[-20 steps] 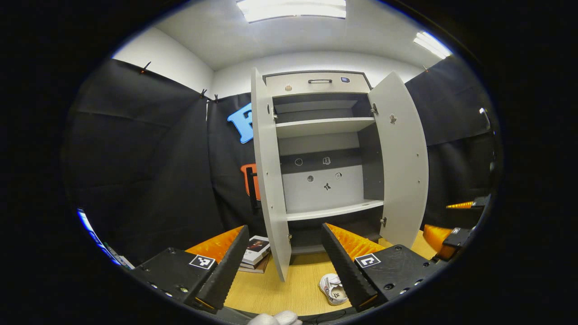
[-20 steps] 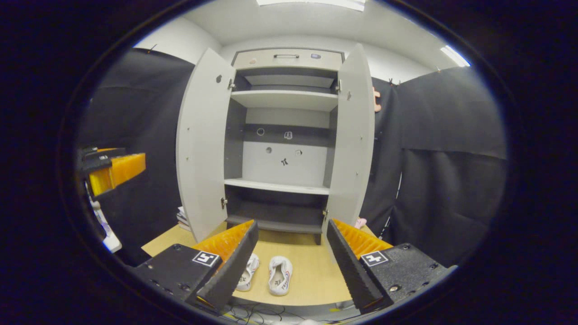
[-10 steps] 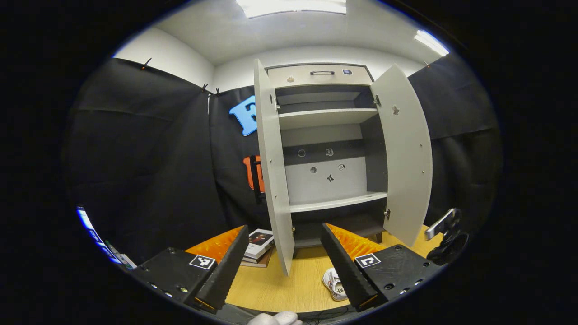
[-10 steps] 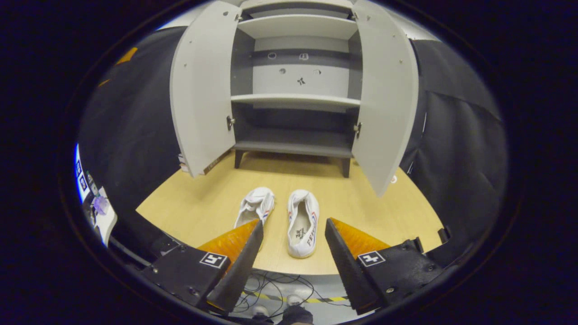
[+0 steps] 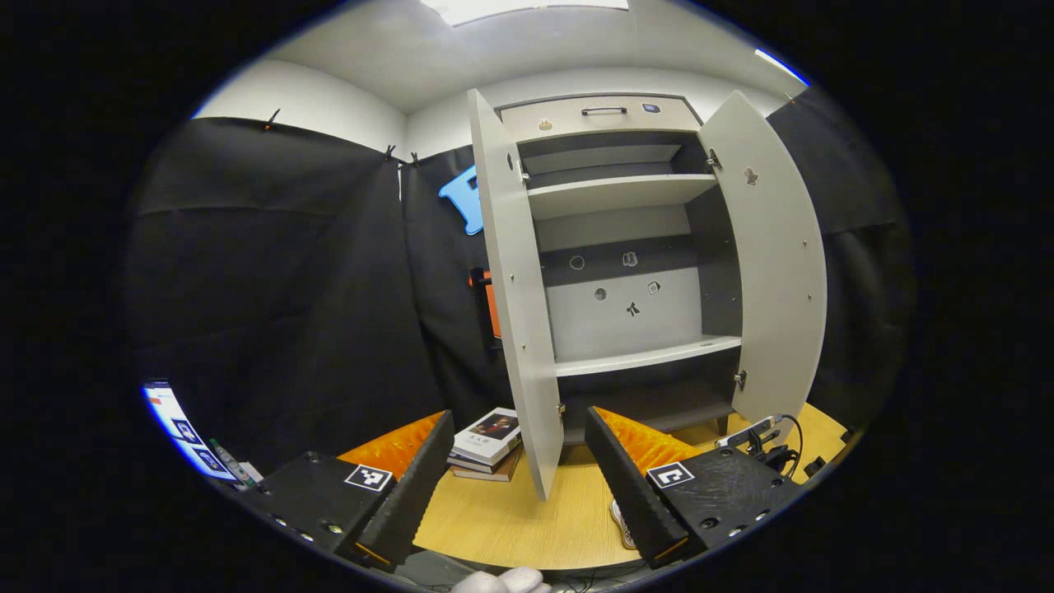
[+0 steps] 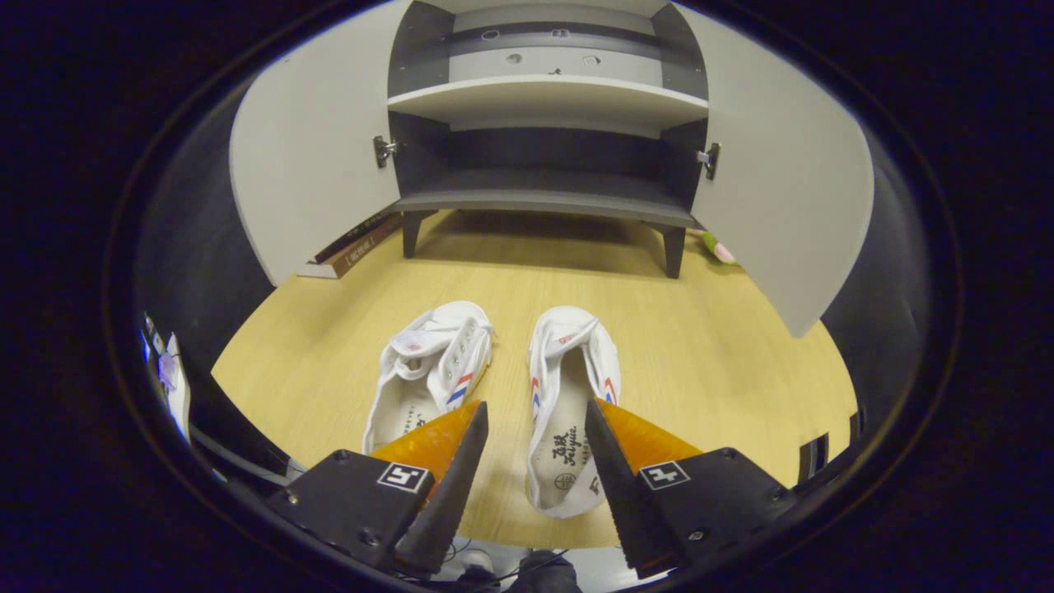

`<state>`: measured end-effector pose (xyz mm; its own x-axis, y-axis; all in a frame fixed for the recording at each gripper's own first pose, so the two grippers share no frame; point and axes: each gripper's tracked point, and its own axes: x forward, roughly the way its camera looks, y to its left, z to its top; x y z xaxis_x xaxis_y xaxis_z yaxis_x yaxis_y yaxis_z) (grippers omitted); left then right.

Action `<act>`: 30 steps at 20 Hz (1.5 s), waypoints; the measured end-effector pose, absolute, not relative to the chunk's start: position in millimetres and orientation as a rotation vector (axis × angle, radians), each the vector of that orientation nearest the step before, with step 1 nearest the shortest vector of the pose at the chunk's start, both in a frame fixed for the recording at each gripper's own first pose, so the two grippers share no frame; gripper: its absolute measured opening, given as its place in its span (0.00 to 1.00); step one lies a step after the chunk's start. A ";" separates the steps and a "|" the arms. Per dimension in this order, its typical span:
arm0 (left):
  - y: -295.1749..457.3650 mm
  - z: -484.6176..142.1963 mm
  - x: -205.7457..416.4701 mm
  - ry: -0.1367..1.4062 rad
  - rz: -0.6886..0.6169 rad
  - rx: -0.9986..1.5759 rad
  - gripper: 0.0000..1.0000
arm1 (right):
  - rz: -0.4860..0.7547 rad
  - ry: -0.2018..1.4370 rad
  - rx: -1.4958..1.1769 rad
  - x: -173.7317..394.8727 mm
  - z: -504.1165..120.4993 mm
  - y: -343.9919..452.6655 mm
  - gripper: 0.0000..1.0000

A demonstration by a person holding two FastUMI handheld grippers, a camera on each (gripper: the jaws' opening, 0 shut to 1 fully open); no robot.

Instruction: Grab one shoe with the right hand and put it into the shoe cabinet, grab the other shoe with the left hand and put it into the shoe cabinet; then close the right door with the right hand and the left door with the left hand.

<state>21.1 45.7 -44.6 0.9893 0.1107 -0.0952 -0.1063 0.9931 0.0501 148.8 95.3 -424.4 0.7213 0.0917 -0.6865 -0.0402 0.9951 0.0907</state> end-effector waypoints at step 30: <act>29.7 -50.2 54.9 0.114 0.147 0.056 0.96 | 0.149 0.586 0.130 221.5 -333.1 86.2 0.08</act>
<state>54.9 29.7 -50.2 0.9827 0.1497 -0.1087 -0.1434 0.9876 0.0641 221.5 86.2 -333.1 0.8227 0.1767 -0.5403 -0.1026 0.9810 0.1646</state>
